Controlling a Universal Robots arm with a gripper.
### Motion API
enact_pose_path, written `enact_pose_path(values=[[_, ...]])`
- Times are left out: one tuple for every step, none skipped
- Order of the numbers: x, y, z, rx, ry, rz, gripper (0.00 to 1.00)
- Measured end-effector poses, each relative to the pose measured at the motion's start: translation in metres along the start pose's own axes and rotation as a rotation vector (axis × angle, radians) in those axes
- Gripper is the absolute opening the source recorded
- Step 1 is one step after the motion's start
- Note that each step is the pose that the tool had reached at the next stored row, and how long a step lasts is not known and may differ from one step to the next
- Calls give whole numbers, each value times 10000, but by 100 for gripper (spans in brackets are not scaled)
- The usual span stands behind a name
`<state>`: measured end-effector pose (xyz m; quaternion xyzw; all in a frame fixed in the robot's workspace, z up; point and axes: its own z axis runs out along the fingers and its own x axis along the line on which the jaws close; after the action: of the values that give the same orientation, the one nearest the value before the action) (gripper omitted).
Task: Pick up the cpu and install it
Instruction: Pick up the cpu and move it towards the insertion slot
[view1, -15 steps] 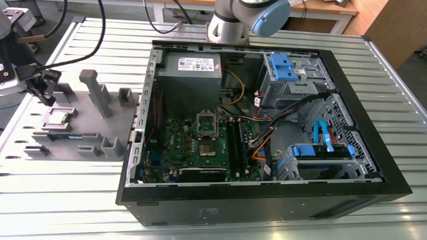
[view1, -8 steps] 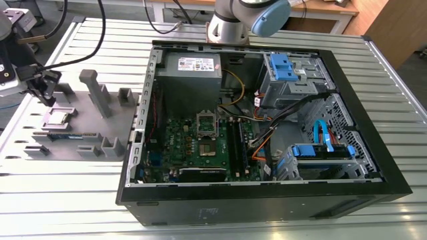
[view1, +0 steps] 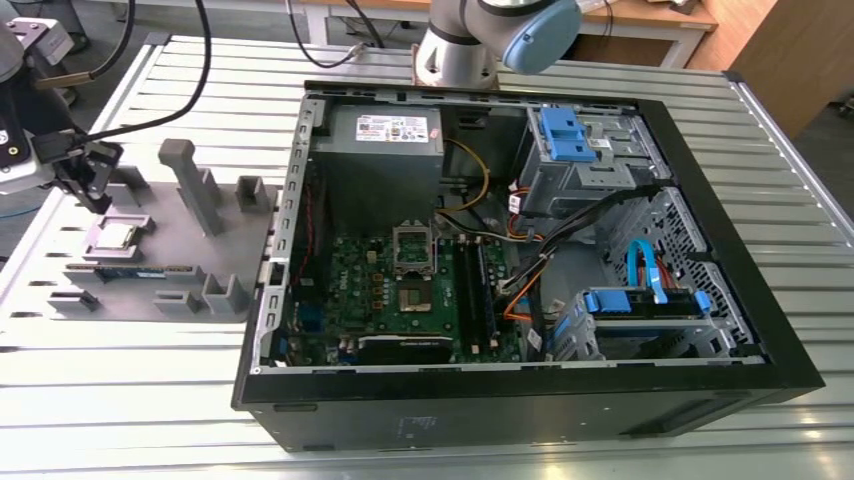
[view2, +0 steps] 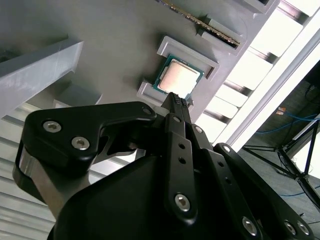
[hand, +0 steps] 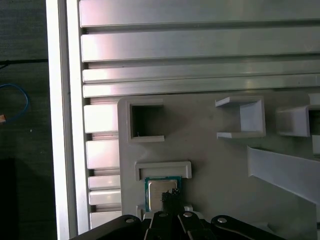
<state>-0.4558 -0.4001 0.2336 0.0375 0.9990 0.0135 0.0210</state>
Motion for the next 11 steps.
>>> enact_pose_path(values=[[0, -4, 0, 0, 0, -1, 11], [0, -5, -1, 1, 1, -1, 11], [-1, -5, 0, 0, 0, 0, 11], [-2, -20, -1, 0, 0, 0, 11], [-3, -35, -1, 0, 0, 0, 11], [-3, -35, -1, 0, 0, 0, 11], [-2, -35, 1, 1, 0, 0, 11], [-2, -35, 3, 0, 0, 0, 11], [-2, -35, 5, 1, -1, 0, 11], [-2, -35, 9, 1, -1, 0, 11], [-3, -36, 14, 3, -1, -1, 11]])
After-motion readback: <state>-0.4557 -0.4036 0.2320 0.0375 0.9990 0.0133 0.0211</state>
